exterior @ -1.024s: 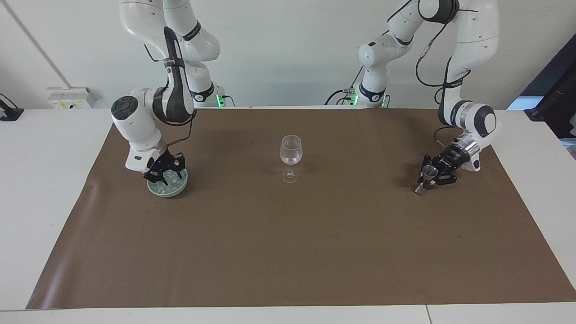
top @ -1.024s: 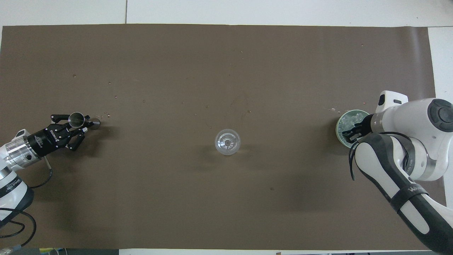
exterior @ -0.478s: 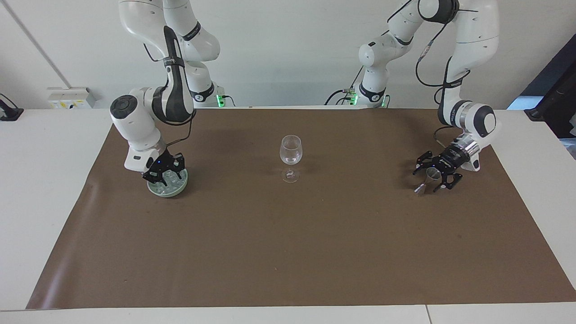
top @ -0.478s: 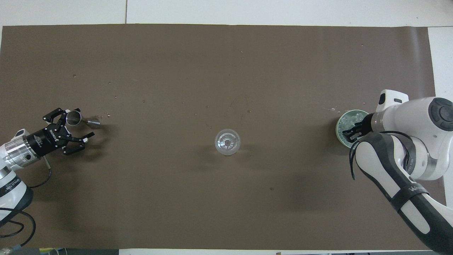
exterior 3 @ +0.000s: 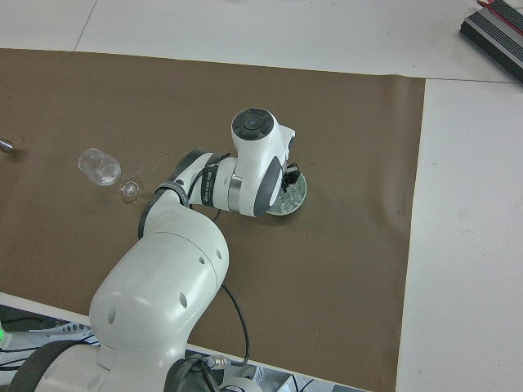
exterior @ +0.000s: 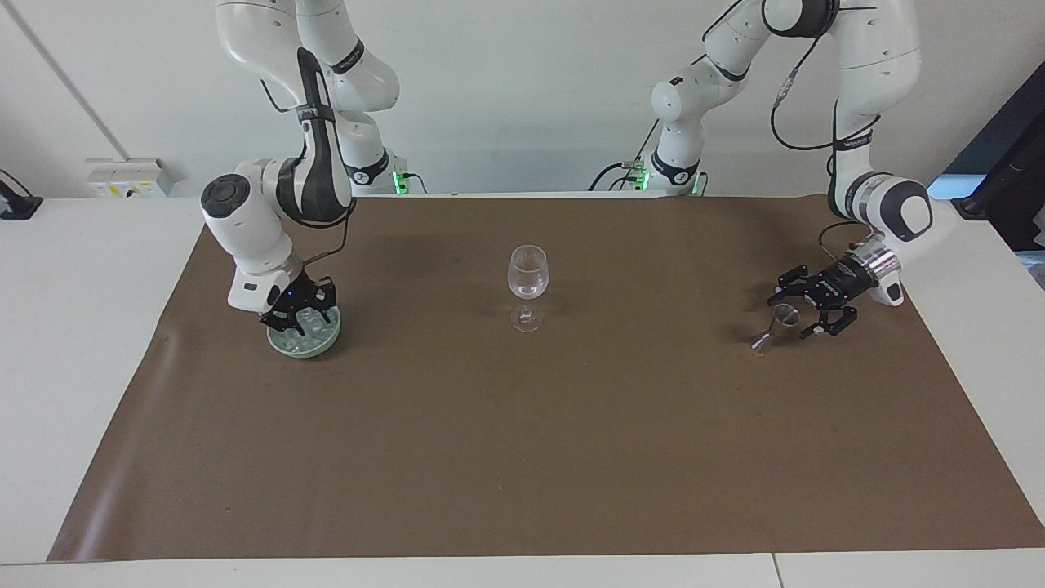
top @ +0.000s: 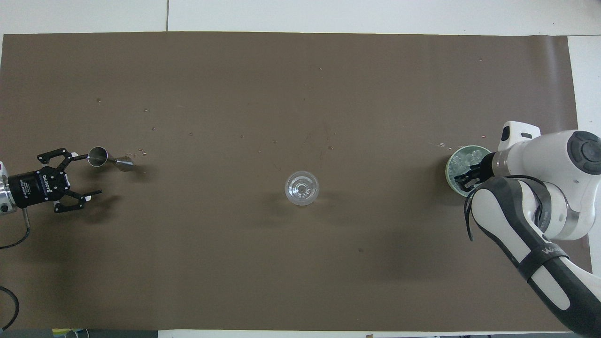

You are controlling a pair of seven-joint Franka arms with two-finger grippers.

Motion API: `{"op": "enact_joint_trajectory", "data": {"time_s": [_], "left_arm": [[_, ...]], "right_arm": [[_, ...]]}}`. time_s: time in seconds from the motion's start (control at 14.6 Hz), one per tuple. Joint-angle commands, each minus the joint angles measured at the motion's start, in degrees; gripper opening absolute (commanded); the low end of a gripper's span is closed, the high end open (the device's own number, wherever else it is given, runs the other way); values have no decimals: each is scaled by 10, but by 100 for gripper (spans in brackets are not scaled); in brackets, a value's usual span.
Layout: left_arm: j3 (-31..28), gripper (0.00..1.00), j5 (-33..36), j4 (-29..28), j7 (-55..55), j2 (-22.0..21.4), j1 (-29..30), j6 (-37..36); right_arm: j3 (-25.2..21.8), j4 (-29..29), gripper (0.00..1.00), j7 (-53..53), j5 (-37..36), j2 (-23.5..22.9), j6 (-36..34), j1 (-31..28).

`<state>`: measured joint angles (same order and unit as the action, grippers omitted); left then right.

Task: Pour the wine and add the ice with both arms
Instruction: 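Set down the jigger with the left gripper while the right gripper grasps ice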

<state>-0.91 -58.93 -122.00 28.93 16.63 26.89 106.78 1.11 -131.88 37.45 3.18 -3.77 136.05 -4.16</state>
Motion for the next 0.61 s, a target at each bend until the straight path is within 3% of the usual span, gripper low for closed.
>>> {"op": "enact_joint_trajectory", "data": {"time_s": [0.0,0.14,0.34,0.55], "left_arm": [[-1,100,111,71,9,-4,-8,-18],[-1,100,185,115,4,-5,-24,-23],[-1,100,310,164,-39,-20,-70,-21],[0,100,366,197,-156,-36,-102,-22]], "right_arm": [[2,-7,51,26,7,3,-4,-9],[2,-6,41,25,7,3,-4,-9],[2,-7,40,24,7,3,-3,-8],[2,-7,36,25,7,3,-3,-8]]}}
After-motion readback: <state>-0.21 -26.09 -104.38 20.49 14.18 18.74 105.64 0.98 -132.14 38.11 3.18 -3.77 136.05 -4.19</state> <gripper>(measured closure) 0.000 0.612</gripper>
